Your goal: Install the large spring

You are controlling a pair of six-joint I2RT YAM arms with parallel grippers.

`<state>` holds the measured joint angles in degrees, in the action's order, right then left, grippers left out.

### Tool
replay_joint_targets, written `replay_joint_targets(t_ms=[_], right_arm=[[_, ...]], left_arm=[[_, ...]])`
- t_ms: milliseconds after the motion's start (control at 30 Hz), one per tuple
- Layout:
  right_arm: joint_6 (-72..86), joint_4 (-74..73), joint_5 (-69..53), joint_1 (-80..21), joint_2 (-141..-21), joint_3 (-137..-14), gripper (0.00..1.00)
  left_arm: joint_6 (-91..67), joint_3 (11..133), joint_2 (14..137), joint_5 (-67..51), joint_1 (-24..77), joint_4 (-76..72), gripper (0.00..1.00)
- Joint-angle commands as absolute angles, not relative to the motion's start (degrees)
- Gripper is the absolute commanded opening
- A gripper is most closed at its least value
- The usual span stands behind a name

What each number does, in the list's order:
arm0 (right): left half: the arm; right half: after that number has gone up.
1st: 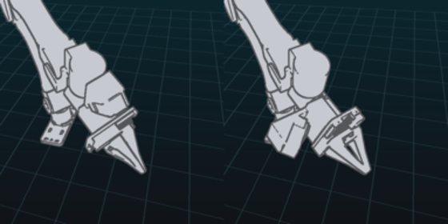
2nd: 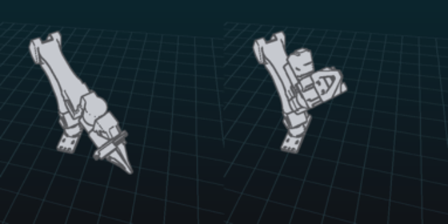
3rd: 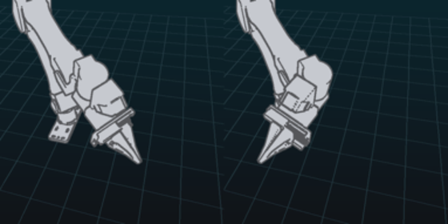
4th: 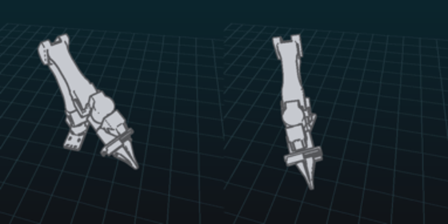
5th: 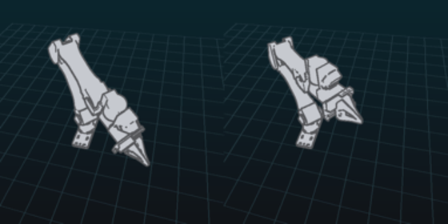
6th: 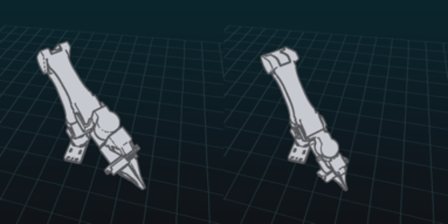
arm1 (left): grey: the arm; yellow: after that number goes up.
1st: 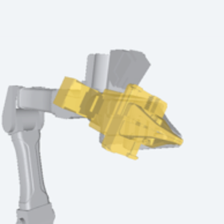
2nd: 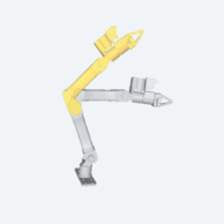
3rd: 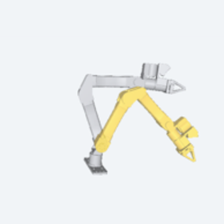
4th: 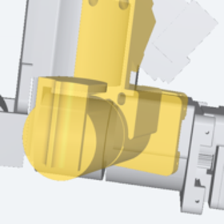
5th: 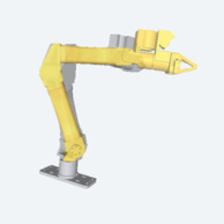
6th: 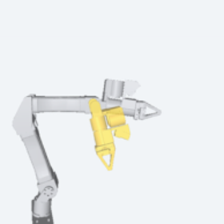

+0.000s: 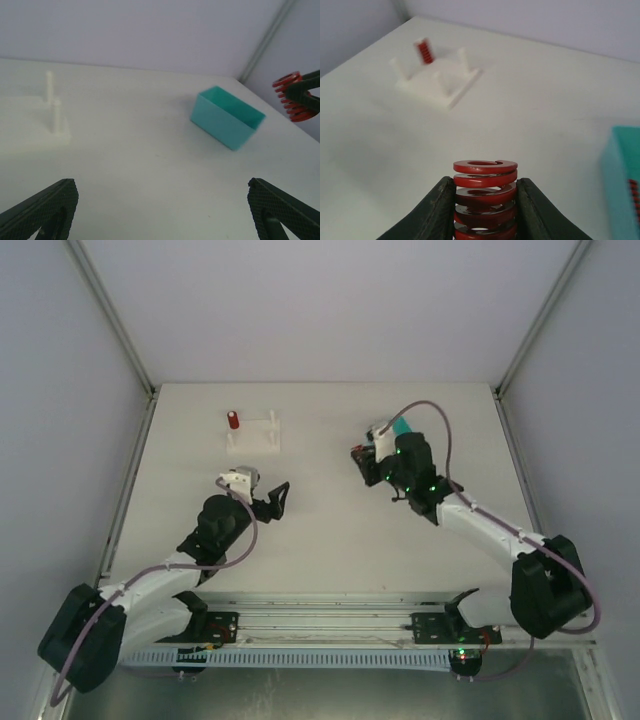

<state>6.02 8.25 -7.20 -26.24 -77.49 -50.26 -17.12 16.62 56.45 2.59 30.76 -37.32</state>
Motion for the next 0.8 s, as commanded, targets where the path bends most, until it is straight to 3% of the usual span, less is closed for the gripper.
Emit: replay_joint_targets(t_ms=[0,267,367,633,767], right_arm=[[-5.18,15.69,-8.7,-31.53,-73.76,-44.94,0.14],[-16.01,28.56,-7.66,-40.8,-69.32,-32.52,0.11],[-19.3,38.38,-7.92,-43.47,-69.53,-26.76,0.11],[-23.65,45.03,-5.08,-46.33,-71.59,-24.1,0.11],[-24.87,45.54,-4.57,-47.29,-72.28,-24.08,0.11]], left_arm=[[-16.9,19.06,60.47,-11.8,30.91,-43.75,0.89],[-19.4,21.58,67.75,-24.05,30.94,-47.74,0.62],[-20.46,21.71,69.18,-26.6,30.95,-49.47,0.56],[-22.27,22.5,71.54,-32.98,30.89,-52.29,0.63],[-22.9,23.49,72.89,-34.69,30.94,-51.89,0.61]])
